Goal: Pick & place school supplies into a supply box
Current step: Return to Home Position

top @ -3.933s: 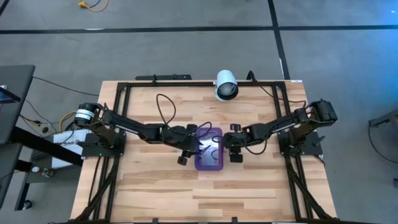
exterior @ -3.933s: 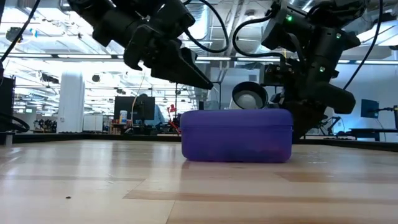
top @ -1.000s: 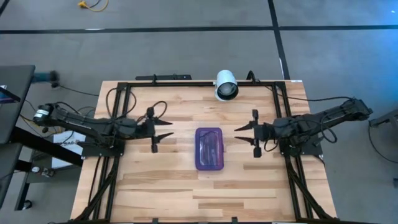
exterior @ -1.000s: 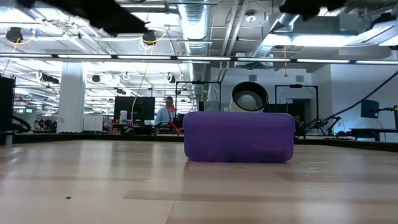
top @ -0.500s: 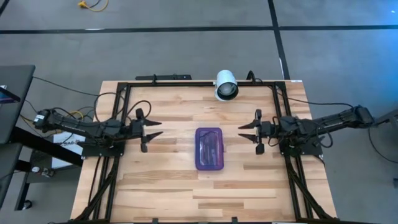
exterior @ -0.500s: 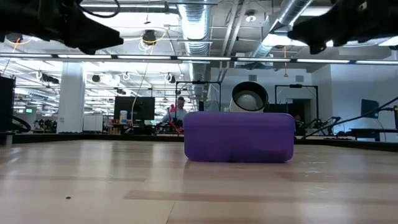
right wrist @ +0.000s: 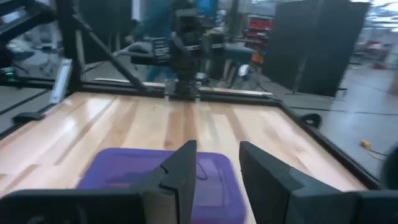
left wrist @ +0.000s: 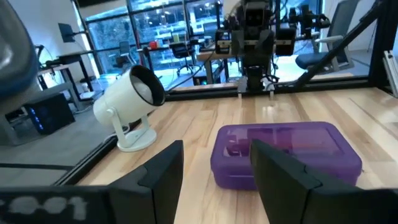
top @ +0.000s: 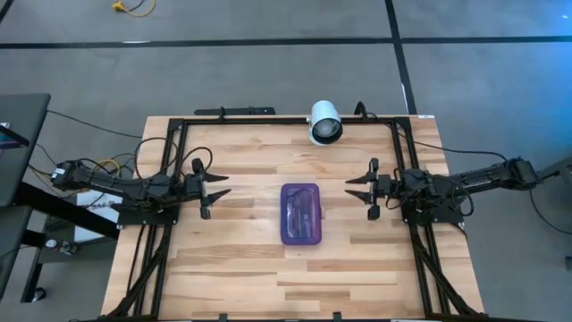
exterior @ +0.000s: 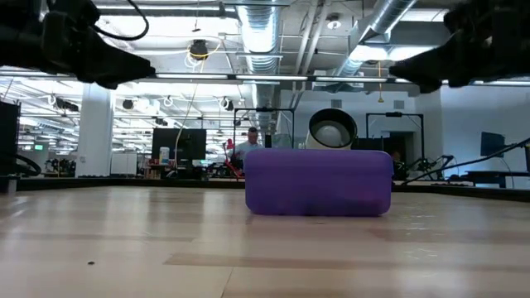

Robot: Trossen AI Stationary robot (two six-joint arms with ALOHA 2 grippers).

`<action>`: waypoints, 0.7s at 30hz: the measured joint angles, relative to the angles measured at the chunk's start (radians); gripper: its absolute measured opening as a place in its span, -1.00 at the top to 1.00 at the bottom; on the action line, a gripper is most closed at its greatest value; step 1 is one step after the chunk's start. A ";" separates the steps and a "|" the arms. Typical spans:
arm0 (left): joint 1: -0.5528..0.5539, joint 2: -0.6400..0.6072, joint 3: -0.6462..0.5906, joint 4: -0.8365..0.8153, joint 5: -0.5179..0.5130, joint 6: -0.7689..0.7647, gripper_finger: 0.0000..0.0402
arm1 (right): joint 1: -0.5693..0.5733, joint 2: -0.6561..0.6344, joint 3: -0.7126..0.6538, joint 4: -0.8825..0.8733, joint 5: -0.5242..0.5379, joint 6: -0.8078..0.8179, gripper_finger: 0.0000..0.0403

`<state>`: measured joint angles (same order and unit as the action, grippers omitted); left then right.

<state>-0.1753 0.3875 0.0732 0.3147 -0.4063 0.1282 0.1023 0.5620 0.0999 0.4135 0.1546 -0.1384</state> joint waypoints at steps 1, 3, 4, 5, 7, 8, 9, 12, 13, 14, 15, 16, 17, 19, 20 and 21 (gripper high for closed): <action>0.000 -0.012 -0.013 0.014 -0.002 0.006 0.12 | -0.019 -0.014 -0.015 0.009 0.000 0.001 0.41; 0.001 -0.042 -0.035 0.032 -0.011 0.010 0.12 | -0.068 -0.041 -0.040 0.021 -0.038 0.018 0.41; 0.001 -0.056 -0.047 0.042 -0.011 0.010 0.12 | -0.096 -0.054 -0.054 0.024 -0.084 0.027 0.41; 0.001 -0.071 -0.058 0.044 -0.009 0.011 0.12 | -0.125 -0.067 -0.070 0.034 -0.138 0.034 0.41; 0.001 -0.106 -0.062 0.020 -0.003 0.011 0.12 | -0.178 -0.097 -0.090 0.043 -0.243 0.049 0.41; 0.001 -0.122 -0.062 -0.007 0.002 0.010 0.12 | -0.201 -0.112 -0.091 0.041 -0.272 0.057 0.41; 0.001 -0.136 -0.062 -0.022 0.003 0.010 0.12 | -0.220 -0.124 -0.092 0.033 -0.292 0.060 0.41; 0.001 -0.174 -0.062 -0.057 0.017 0.015 0.12 | -0.243 -0.141 -0.092 0.022 -0.317 0.059 0.41; 0.001 -0.185 -0.062 -0.060 0.017 0.020 0.12 | -0.242 -0.141 -0.092 0.022 -0.318 0.055 0.41; 0.001 -0.197 -0.062 -0.063 0.017 0.026 0.12 | -0.240 -0.141 -0.092 0.021 -0.318 0.049 0.41; 0.001 -0.208 -0.063 -0.067 0.018 0.034 0.12 | -0.235 -0.141 -0.092 0.018 -0.318 0.043 0.41; 0.000 -0.221 -0.063 -0.077 0.026 0.041 0.12 | -0.230 -0.141 -0.092 0.009 -0.317 0.037 0.41; -0.001 -0.234 -0.063 -0.091 0.038 0.045 0.12 | -0.223 -0.141 -0.092 -0.001 -0.313 0.035 0.41; -0.001 -0.261 -0.063 -0.126 0.059 0.045 0.12 | -0.211 -0.141 -0.092 -0.027 -0.298 0.033 0.41; -0.001 -0.274 -0.063 -0.150 0.070 0.043 0.12 | -0.205 -0.141 -0.092 -0.044 -0.282 0.033 0.41; -0.001 -0.286 -0.063 -0.174 0.080 0.034 0.12 | -0.199 -0.141 -0.092 -0.060 -0.262 0.033 0.41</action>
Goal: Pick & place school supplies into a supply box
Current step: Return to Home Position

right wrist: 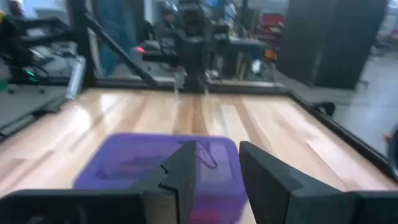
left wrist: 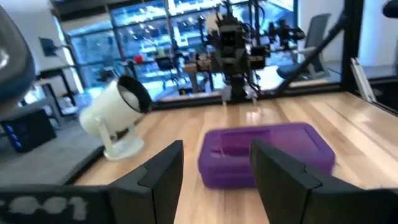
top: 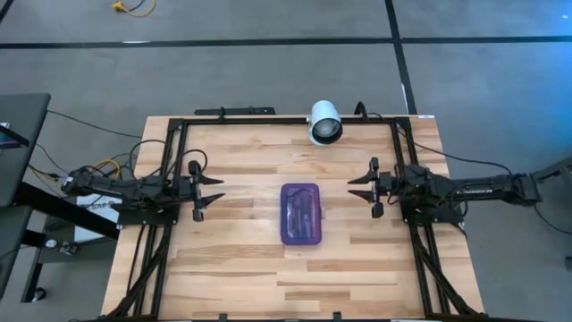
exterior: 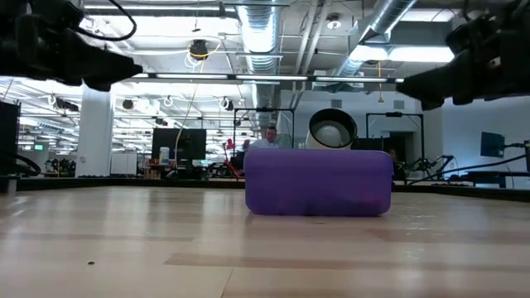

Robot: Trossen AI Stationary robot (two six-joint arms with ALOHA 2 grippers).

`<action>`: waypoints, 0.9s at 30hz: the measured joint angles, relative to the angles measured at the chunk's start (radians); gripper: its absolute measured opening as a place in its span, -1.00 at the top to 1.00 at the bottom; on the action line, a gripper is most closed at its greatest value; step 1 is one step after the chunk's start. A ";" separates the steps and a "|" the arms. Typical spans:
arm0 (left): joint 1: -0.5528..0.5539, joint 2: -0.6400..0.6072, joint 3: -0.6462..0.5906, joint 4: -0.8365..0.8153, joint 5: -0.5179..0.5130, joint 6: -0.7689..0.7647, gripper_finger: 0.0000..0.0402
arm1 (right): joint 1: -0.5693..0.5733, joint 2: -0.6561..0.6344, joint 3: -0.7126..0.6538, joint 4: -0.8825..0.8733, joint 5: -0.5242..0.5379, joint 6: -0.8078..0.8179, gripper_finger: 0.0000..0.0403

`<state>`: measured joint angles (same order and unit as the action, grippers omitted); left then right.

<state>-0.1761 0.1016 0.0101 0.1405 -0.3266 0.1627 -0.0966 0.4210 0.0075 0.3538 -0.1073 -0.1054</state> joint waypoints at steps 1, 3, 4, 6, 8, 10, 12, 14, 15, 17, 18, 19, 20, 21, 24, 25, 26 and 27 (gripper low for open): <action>0.000 -0.012 0.000 -0.025 0.007 -0.011 0.12 | 0.006 0.000 0.000 -0.011 0.020 0.000 0.41; 0.000 -0.031 0.000 -0.062 0.009 -0.032 0.12 | 0.018 0.000 0.000 -0.013 0.058 -0.001 0.41; -0.001 -0.037 0.000 -0.060 0.012 -0.032 0.12 | 0.021 0.000 0.000 -0.010 0.072 -0.007 0.41; -0.001 -0.047 0.000 -0.061 0.029 -0.017 0.12 | 0.024 -0.004 0.000 -0.008 0.083 -0.020 0.41; -0.001 -0.067 -0.001 -0.065 0.060 0.004 0.12 | 0.022 -0.019 0.000 0.000 0.080 -0.030 0.41; -0.001 -0.089 -0.001 -0.071 0.103 0.027 0.12 | 0.022 -0.035 0.000 -0.003 0.074 -0.036 0.41; -0.001 -0.102 -0.001 -0.078 0.150 0.052 0.12 | 0.022 -0.052 0.000 -0.010 0.050 -0.051 0.41; 0.002 -0.100 -0.001 -0.081 0.164 0.061 0.12 | 0.022 -0.069 0.000 -0.014 0.044 -0.059 0.41; 0.006 -0.098 -0.001 -0.081 0.162 0.061 0.12 | 0.018 -0.078 0.000 -0.016 0.042 -0.060 0.41; 0.019 -0.098 -0.001 -0.081 0.162 0.067 0.12 | 0.008 -0.091 -0.001 -0.029 0.030 -0.060 0.41; 0.027 -0.099 -0.001 -0.081 0.164 0.068 0.12 | 0.001 -0.097 -0.001 -0.041 0.014 -0.060 0.41; 0.034 -0.100 -0.002 -0.082 0.165 0.071 0.12 | -0.006 -0.102 -0.001 -0.048 -0.004 -0.060 0.41; 0.043 -0.100 -0.002 -0.082 0.166 0.075 0.12 | -0.013 -0.105 -0.001 -0.059 -0.017 -0.060 0.41; 0.052 -0.100 -0.002 -0.082 0.166 0.078 0.12 | -0.022 -0.110 -0.001 -0.072 -0.025 -0.060 0.41; 0.073 -0.100 -0.002 -0.090 0.218 0.087 0.12 | -0.039 -0.122 -0.001 -0.111 -0.027 -0.060 0.41; 0.079 -0.100 -0.002 -0.095 0.245 0.090 0.12 | -0.044 -0.124 -0.001 -0.126 -0.033 -0.060 0.41; 0.085 -0.100 -0.002 -0.100 0.268 0.091 0.12 | -0.047 -0.127 -0.001 -0.134 -0.041 -0.060 0.41; 0.089 -0.099 -0.002 -0.103 0.283 0.090 0.12 | -0.050 -0.131 -0.001 -0.145 -0.051 -0.060 0.41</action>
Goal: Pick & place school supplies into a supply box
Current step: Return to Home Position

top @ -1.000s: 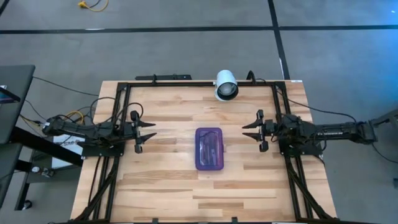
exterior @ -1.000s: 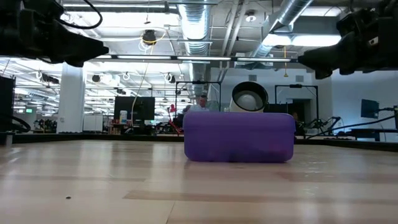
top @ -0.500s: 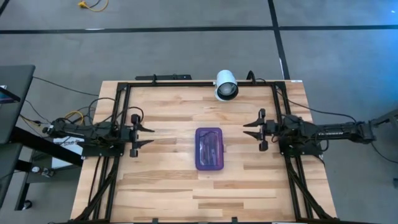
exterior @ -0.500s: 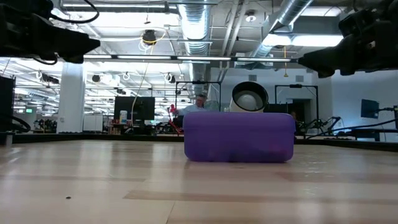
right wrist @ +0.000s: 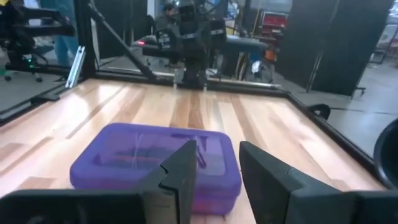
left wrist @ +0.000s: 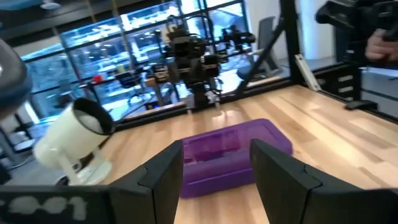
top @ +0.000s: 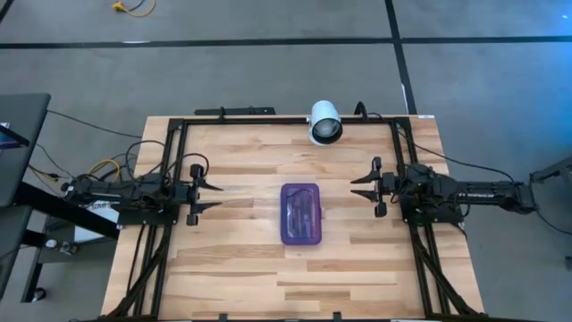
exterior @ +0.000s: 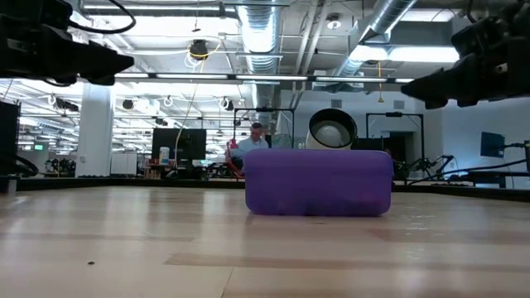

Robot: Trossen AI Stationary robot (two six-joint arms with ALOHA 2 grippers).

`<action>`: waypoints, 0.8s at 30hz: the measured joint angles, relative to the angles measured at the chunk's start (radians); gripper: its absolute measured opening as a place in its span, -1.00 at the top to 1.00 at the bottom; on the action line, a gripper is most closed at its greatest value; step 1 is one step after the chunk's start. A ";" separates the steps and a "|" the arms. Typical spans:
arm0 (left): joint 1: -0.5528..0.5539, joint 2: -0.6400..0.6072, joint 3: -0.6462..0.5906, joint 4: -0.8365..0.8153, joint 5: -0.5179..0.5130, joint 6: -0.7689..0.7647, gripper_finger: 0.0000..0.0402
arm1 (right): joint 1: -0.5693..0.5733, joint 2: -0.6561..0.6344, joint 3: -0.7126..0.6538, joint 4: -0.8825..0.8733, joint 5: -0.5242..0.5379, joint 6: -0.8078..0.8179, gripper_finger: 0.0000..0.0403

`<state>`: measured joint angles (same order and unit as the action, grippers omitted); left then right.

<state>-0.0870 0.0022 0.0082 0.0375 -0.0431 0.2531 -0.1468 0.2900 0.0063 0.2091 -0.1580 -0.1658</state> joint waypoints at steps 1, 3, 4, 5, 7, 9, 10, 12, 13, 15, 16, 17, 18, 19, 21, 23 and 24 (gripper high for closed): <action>0.004 0.002 0.000 -0.003 0.016 0.000 0.12 | -0.002 -0.004 0.000 -0.008 -0.001 0.000 0.41; 0.008 0.003 0.000 -0.006 0.032 0.000 0.12 | -0.003 -0.011 0.000 -0.018 -0.001 0.000 0.41; 0.009 0.003 0.000 -0.006 0.032 0.000 0.12 | -0.002 -0.015 0.000 -0.018 -0.001 0.000 0.41; 0.009 0.003 0.000 -0.006 0.032 0.000 0.12 | 0.004 -0.018 0.000 -0.017 -0.001 0.000 0.41; 0.006 0.003 0.000 -0.007 0.035 0.000 0.12 | 0.023 -0.024 0.000 -0.015 0.000 -0.006 0.41; -0.003 0.003 -0.001 -0.008 0.039 0.000 0.12 | 0.051 -0.027 0.000 -0.009 0.000 -0.025 0.41; -0.009 0.003 -0.001 -0.007 0.039 0.001 0.12 | 0.065 -0.031 0.000 -0.003 0.000 -0.037 0.41; -0.022 0.003 -0.001 -0.007 0.041 0.012 0.12 | 0.090 -0.044 0.000 0.014 0.000 -0.058 0.41; -0.029 0.003 -0.001 -0.006 0.047 0.016 0.12 | 0.098 -0.054 0.000 0.018 0.000 -0.068 0.41; -0.042 0.002 -0.001 -0.005 0.056 0.023 0.12 | 0.109 -0.085 0.000 0.016 0.013 -0.078 0.41; -0.047 0.001 -0.001 -0.005 0.056 0.024 0.12 | 0.110 -0.100 0.000 0.015 0.023 -0.080 0.41; -0.052 0.001 -0.001 -0.005 0.055 0.025 0.12 | 0.110 -0.115 0.000 0.008 0.029 -0.082 0.41; -0.054 0.001 -0.001 -0.005 0.055 0.027 0.12 | 0.110 -0.132 0.000 -0.001 0.029 -0.086 0.41; -0.055 0.001 -0.001 -0.005 0.055 0.030 0.12 | 0.110 -0.151 0.000 -0.014 0.029 -0.089 0.41; -0.055 0.001 -0.001 -0.005 0.055 0.032 0.12 | 0.108 -0.194 0.000 -0.048 0.029 -0.089 0.41; -0.055 0.001 -0.001 -0.005 0.055 0.036 0.12 | 0.105 -0.237 0.000 -0.101 0.029 -0.081 0.41; -0.055 0.001 0.000 -0.004 0.055 0.039 0.12 | 0.105 -0.259 0.000 -0.130 0.029 -0.080 0.41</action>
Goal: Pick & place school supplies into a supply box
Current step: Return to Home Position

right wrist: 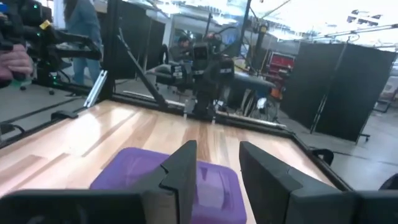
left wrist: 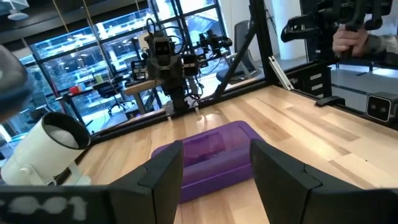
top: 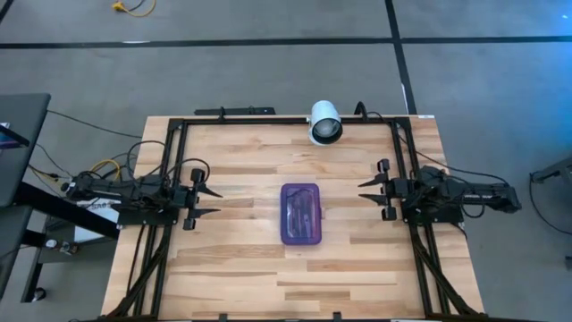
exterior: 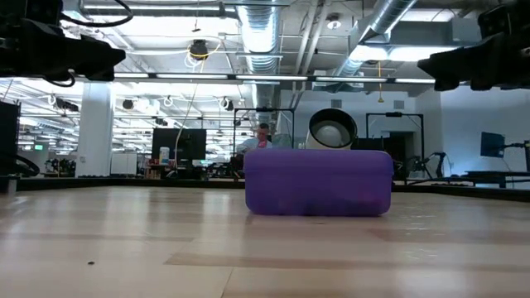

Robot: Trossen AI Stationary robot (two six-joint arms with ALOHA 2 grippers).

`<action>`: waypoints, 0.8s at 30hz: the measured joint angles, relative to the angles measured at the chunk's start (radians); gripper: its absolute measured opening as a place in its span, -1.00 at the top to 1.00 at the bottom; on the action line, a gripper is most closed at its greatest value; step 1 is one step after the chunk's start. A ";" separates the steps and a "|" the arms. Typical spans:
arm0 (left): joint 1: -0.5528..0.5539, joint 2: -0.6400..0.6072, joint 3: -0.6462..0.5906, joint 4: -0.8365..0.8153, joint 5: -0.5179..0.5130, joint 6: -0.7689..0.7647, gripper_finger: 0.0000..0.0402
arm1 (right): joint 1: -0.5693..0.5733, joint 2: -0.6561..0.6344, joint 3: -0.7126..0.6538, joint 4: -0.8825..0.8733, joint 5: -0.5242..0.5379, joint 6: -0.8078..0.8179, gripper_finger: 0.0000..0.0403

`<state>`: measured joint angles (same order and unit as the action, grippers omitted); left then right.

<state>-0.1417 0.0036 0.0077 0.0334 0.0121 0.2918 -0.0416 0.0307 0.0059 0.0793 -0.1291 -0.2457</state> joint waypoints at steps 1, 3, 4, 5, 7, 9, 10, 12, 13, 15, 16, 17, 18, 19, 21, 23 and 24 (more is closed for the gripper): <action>0.000 -0.002 0.003 0.000 0.001 0.002 0.12 | 0.000 -0.025 0.000 -0.027 0.000 0.001 0.41; 0.000 -0.002 0.008 -0.003 0.007 0.012 0.12 | 0.001 -0.028 0.000 -0.040 -0.001 0.005 0.41; 0.000 -0.001 0.013 -0.004 0.011 0.018 0.12 | 0.001 -0.028 0.000 -0.047 -0.001 0.008 0.41; 0.000 -0.001 0.017 -0.004 0.011 0.022 0.12 | 0.001 -0.029 0.000 -0.041 0.000 0.009 0.41; 0.000 -0.002 0.023 0.004 -0.001 0.027 0.12 | 0.000 -0.024 0.000 -0.049 0.007 0.017 0.41; 0.000 -0.002 0.022 -0.009 -0.038 0.022 0.12 | 0.000 -0.018 0.000 -0.056 0.038 0.028 0.41; 0.000 -0.002 0.019 -0.018 -0.058 0.015 0.12 | 0.000 -0.018 0.000 -0.057 0.053 0.035 0.41; 0.000 0.000 0.017 -0.032 -0.087 -0.002 0.12 | 0.000 -0.009 0.000 -0.058 0.060 0.044 0.41; 0.000 0.004 0.017 -0.030 -0.093 -0.010 0.12 | 0.000 -0.003 0.000 -0.060 0.061 0.044 0.41; 0.000 0.018 0.017 -0.031 -0.096 -0.011 0.12 | 0.000 0.001 0.000 -0.059 0.061 0.044 0.41; 0.000 0.023 0.017 -0.031 -0.096 -0.002 0.12 | 0.000 0.001 0.000 -0.059 0.061 0.044 0.41; 0.000 0.024 0.017 -0.031 -0.096 0.004 0.12 | 0.000 0.002 0.000 -0.060 0.061 0.044 0.41; 0.000 0.024 0.017 -0.032 -0.096 0.007 0.12 | 0.000 0.002 0.000 -0.059 0.061 0.044 0.41; 0.000 0.024 0.017 -0.032 -0.097 0.008 0.12 | 0.000 0.002 0.000 -0.059 0.061 0.044 0.41; 0.000 0.024 0.017 -0.032 -0.097 0.008 0.12 | 0.000 0.002 0.000 -0.059 0.062 0.044 0.41; 0.000 0.024 0.017 -0.033 -0.098 0.003 0.12 | 0.000 0.002 0.000 -0.059 0.062 0.044 0.41; 0.000 0.024 0.017 -0.033 -0.099 -0.001 0.12 | 0.000 0.002 0.000 -0.059 0.063 0.044 0.41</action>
<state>-0.1417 0.0273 0.0250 0.0000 -0.0868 0.2910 -0.0414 0.0322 0.0055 0.0204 -0.0662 -0.2019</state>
